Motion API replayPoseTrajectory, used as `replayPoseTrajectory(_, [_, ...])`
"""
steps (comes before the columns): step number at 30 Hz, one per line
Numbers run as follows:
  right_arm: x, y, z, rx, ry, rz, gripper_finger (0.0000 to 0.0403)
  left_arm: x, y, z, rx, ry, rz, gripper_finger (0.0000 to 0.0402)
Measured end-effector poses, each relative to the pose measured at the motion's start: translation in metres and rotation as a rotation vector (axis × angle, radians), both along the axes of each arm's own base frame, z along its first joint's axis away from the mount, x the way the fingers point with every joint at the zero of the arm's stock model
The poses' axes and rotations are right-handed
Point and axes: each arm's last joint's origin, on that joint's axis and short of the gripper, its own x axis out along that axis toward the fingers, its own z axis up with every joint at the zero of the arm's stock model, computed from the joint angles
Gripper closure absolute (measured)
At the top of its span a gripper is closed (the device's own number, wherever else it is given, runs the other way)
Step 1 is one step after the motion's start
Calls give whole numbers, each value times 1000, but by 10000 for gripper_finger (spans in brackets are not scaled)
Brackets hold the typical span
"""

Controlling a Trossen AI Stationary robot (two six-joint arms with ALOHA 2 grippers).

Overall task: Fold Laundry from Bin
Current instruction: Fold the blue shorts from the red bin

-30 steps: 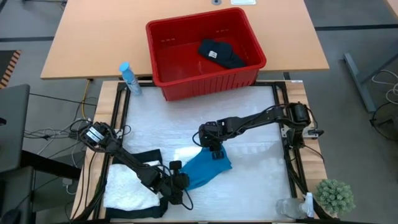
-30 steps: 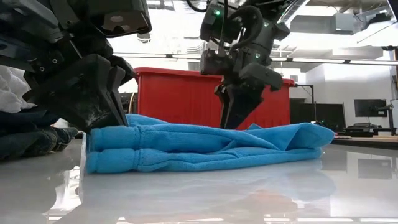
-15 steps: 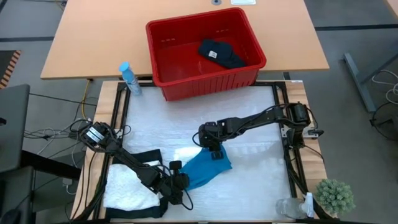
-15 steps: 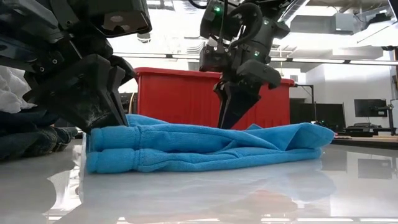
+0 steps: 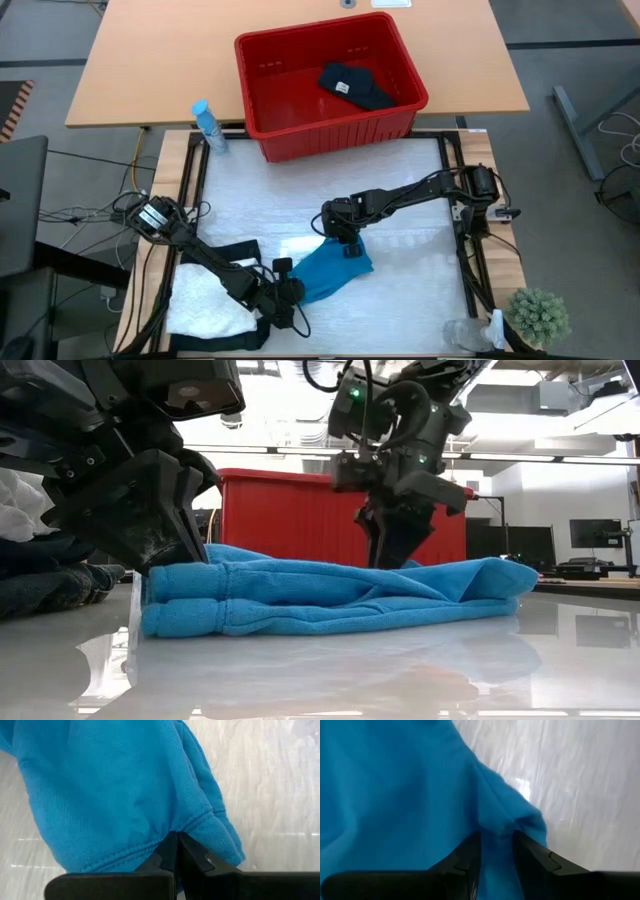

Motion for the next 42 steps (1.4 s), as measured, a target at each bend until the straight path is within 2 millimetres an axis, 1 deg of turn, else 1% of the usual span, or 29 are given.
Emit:
replayPoseTrajectory(5, [-3, 0, -5, 5, 12, -10, 269, 0, 0, 0, 0, 0, 0, 401])
replayPoseTrajectory(14, [3, 0, -3, 6, -56, -9, 269, 0, 0, 0, 14, 2, -17, 401])
replayPoseTrajectory(16, [3, 0, -3, 6, -55, -9, 276, 0, 0, 0, 14, 3, -17, 401])
replayPoseTrajectory(19, [2, -1, -3, 7, -44, -13, 312, 0, 0, 0, 14, 2, -18, 401])
replayPoseTrajectory(22, [2, 0, -3, 3, -46, -3, 372, 0, 0, 0, 14, 2, -17, 401])
replayPoseTrajectory(24, [2, -1, -3, 1, -45, -1, 388, 0, 0, 0, 14, 2, -17, 401])
replayPoseTrajectory(28, [1, -4, -2, 3, -32, -16, 385, 0, 0, 0, 16, 2, -17, 401])
replayPoseTrajectory(35, [5, -18, 14, -12, -2, -28, 389, 0, 1, 0, 19, 1, -14, 401])
replayPoseTrajectory(39, [8, -26, 20, -23, -18, -21, 389, 0, 1, 0, 20, 2, -13, 401])
replayPoseTrajectory(42, [7, -30, 19, -5, -15, -21, 370, 0, 1, 0, 21, 3, -13, 401])
